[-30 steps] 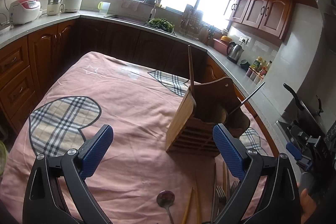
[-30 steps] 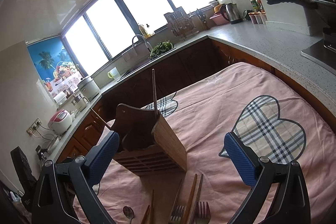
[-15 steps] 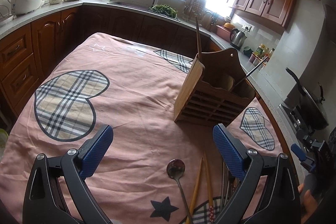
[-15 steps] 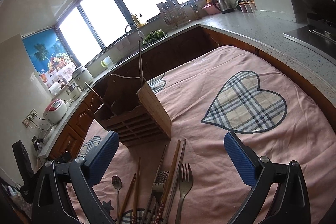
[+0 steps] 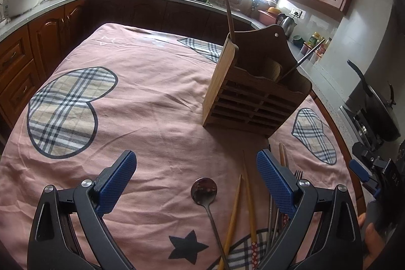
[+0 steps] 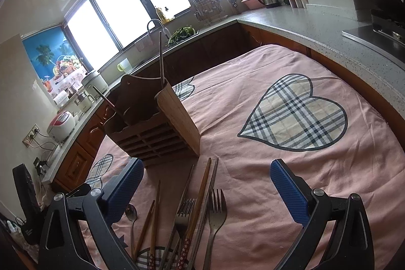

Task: Organize utensils

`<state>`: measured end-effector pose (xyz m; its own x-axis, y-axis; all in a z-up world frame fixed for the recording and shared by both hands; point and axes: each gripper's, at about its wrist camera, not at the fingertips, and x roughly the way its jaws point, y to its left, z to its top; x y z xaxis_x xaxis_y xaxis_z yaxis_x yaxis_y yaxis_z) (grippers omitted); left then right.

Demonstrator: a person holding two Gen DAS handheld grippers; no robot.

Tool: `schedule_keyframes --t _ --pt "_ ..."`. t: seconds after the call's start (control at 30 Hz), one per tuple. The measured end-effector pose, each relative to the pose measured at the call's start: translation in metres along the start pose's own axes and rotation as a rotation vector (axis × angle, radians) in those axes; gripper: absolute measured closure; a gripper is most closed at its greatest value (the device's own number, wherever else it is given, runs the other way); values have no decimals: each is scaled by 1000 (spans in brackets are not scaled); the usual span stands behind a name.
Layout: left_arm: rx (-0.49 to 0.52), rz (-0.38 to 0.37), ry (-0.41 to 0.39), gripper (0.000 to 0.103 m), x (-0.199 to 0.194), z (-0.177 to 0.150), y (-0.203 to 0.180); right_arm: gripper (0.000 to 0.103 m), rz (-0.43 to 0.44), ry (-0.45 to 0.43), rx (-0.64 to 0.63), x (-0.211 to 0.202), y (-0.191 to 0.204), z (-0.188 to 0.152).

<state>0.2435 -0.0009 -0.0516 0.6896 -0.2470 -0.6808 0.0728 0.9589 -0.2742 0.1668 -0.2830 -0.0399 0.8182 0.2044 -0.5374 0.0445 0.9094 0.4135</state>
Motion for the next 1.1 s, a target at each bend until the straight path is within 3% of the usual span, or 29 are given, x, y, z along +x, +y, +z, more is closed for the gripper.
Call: schedule_keyframes --t 0.2,0.37,0.43,0.63,0.9,1.1 --pt "57 -7 67 5 24 -1 -21 5 -24 38 -36 25 4 -1" --pt "119 -5 100 12 42 0 -40 29 -42 81 -53 47 6 1" --pt "145 1 116 16 51 2 -47 44 -51 101 -61 57 6 2" --pt "192 9 171 31 77 2 -59 70 -67 183 -82 89 6 0" --pt "220 11 252 47 109 -3 -64 77 -65 248 -96 115 4 -4" --pt "252 17 249 51 115 -7 -68 83 -45 289 -134 130 15 -8"
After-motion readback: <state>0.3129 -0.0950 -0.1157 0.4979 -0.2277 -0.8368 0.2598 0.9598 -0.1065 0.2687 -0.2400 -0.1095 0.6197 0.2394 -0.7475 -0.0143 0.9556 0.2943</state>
